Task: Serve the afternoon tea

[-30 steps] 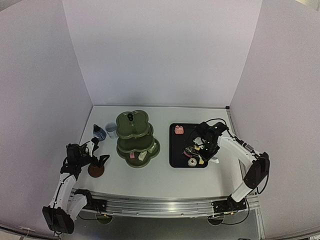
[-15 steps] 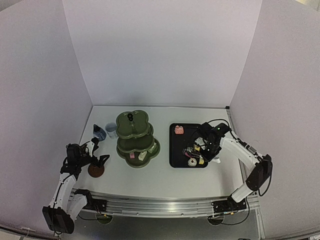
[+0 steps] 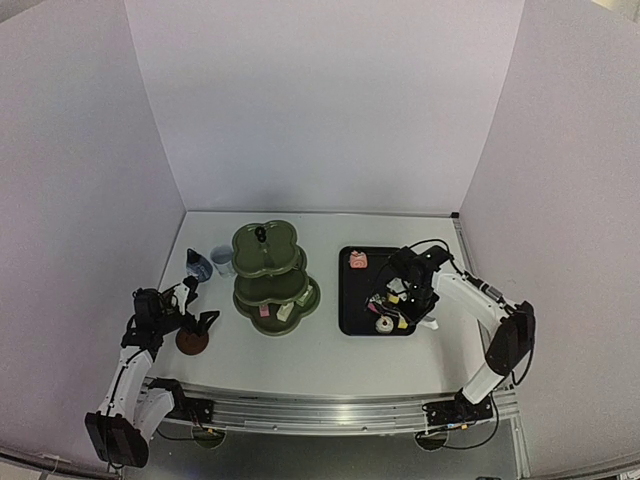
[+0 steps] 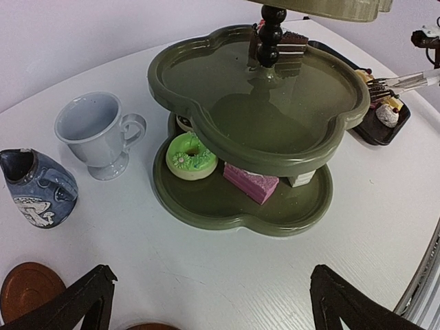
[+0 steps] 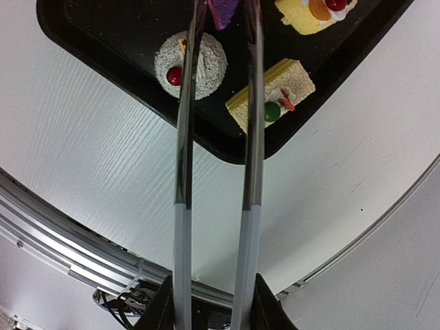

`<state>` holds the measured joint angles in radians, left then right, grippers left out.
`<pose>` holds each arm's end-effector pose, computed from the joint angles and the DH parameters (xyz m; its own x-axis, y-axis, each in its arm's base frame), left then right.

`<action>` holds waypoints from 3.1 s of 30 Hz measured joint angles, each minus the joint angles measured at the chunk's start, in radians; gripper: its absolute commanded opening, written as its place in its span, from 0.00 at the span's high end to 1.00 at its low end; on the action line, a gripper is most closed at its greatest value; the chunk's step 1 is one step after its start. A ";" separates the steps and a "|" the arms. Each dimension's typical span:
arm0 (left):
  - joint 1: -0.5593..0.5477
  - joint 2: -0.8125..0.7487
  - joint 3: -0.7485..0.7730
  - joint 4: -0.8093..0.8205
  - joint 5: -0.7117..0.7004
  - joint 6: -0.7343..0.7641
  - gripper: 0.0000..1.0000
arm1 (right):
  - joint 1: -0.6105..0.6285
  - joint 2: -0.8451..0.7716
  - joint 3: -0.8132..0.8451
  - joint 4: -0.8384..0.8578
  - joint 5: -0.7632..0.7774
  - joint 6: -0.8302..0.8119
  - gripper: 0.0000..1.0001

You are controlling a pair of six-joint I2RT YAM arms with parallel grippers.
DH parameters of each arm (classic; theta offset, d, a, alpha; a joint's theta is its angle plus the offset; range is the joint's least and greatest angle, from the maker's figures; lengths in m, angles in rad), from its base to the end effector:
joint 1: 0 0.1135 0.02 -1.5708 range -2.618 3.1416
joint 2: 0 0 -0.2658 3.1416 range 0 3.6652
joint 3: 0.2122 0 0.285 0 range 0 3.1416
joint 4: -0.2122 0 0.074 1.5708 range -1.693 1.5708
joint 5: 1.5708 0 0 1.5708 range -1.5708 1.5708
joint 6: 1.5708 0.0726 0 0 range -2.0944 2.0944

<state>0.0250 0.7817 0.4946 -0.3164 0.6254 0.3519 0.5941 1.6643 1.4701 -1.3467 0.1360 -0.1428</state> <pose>0.2259 -0.0369 0.2040 -0.3735 0.2702 -0.8874 0.6289 0.7770 -0.0281 0.2824 0.1789 0.2374 -0.7414 -0.6710 -0.0103 -0.6635 0.7353 -0.1384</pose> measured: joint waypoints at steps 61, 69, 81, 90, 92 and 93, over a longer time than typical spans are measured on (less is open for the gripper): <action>0.000 0.044 0.016 0.067 0.006 -0.016 0.00 | 0.357 0.009 0.392 0.089 0.119 0.242 1.00; 0.000 0.044 0.016 0.067 0.009 -0.016 0.00 | 0.423 0.066 0.455 0.083 0.095 0.252 1.00; 0.000 0.034 0.016 0.067 0.008 -0.016 0.00 | 0.430 0.226 0.565 0.092 0.080 0.230 1.00; 0.000 0.035 0.016 0.066 0.008 -0.016 0.00 | 0.430 0.266 0.599 0.093 0.079 0.210 0.84; 0.000 0.037 0.016 0.066 0.008 -0.016 0.00 | 0.430 0.276 0.601 0.093 0.077 0.207 0.77; 0.000 0.037 0.016 0.066 0.008 -0.016 0.00 | 0.430 0.279 0.602 0.094 0.075 0.206 0.75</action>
<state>0.0250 0.8185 0.5106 -0.2501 0.6334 0.3363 1.0237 1.9434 2.0724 -1.2530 0.2112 0.0637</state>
